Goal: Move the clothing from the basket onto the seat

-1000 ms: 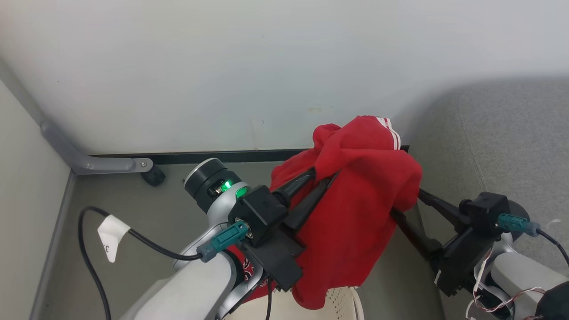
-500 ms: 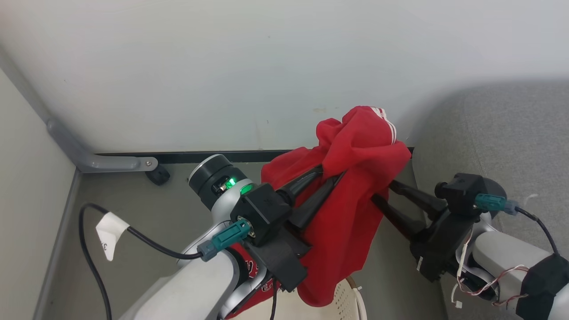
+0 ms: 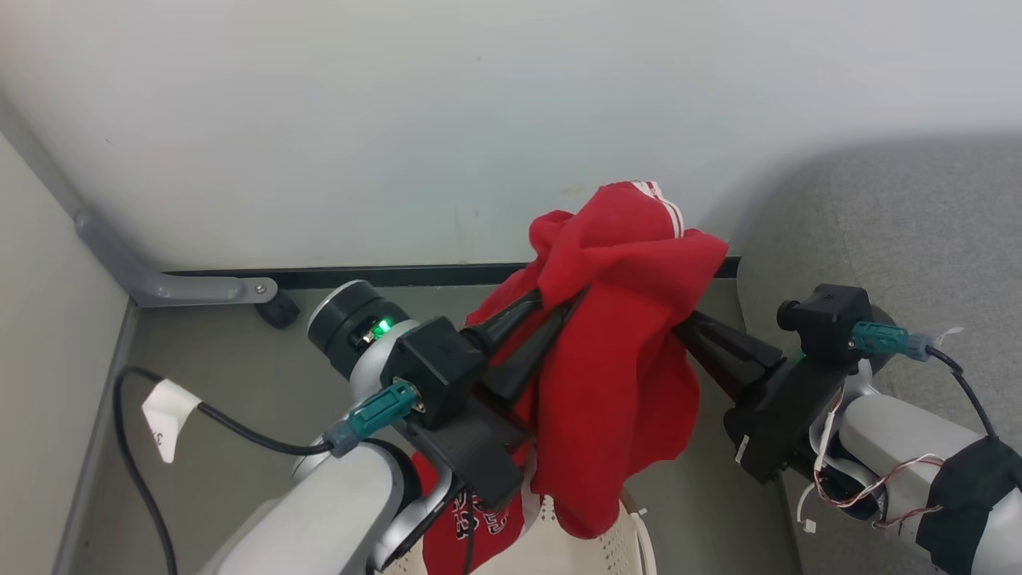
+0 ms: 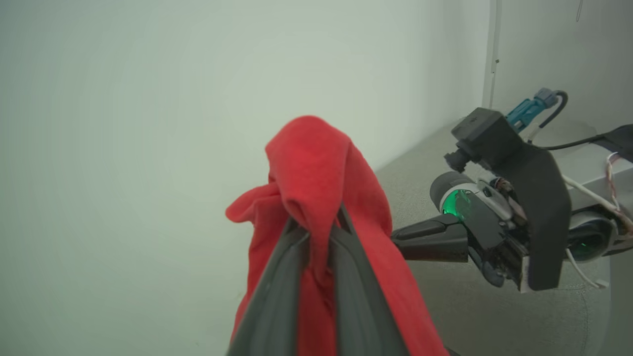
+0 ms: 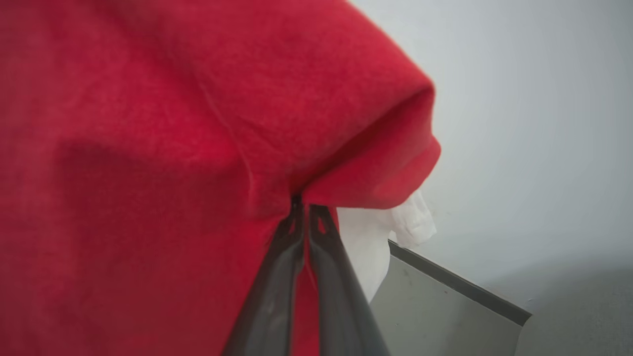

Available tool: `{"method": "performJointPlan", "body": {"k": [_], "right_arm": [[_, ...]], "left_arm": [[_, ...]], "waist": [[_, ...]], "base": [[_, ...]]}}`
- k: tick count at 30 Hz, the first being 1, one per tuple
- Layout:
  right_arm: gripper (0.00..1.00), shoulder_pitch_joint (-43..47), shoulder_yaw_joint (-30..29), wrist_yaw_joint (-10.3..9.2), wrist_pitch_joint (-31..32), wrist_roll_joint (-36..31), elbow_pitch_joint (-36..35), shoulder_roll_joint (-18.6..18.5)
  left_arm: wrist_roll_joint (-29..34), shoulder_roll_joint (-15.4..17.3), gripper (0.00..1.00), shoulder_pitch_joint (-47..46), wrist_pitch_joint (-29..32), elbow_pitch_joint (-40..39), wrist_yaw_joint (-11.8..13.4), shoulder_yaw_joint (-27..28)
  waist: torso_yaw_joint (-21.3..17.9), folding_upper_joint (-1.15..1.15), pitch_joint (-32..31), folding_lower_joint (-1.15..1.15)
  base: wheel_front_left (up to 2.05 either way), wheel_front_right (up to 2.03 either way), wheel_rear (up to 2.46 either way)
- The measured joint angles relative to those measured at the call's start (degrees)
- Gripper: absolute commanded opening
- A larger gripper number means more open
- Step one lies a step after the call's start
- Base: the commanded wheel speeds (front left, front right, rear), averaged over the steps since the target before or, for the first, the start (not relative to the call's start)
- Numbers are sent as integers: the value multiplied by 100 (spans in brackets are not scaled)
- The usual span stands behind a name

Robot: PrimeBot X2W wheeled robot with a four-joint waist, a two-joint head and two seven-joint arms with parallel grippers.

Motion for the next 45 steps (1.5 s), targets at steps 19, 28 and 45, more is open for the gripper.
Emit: {"method": "performJointPlan", "body": {"k": [19, 28, 45], "right_arm": [[0, 12, -1454, -1, 1, 294, -189, -366], [0, 298, -2115, -1, 0, 90, -416, -664], [0, 839, -2729, 0, 0, -528, -1039, -781]], "left_arm": [[-298, -12, 100, 331, -192, 347, 85, 78], [-304, -22, 100, 611, -320, 152, 34, -176], [-301, -34, 100, 917, -388, -442, -13, -654]], "waist": [[-439, 0, -47, 0], [-704, 0, -180, 0], [-1622, 0, -350, -1]], "base": [[0, 0, 0], [0, 0, 0], [0, 0, 0]]}}
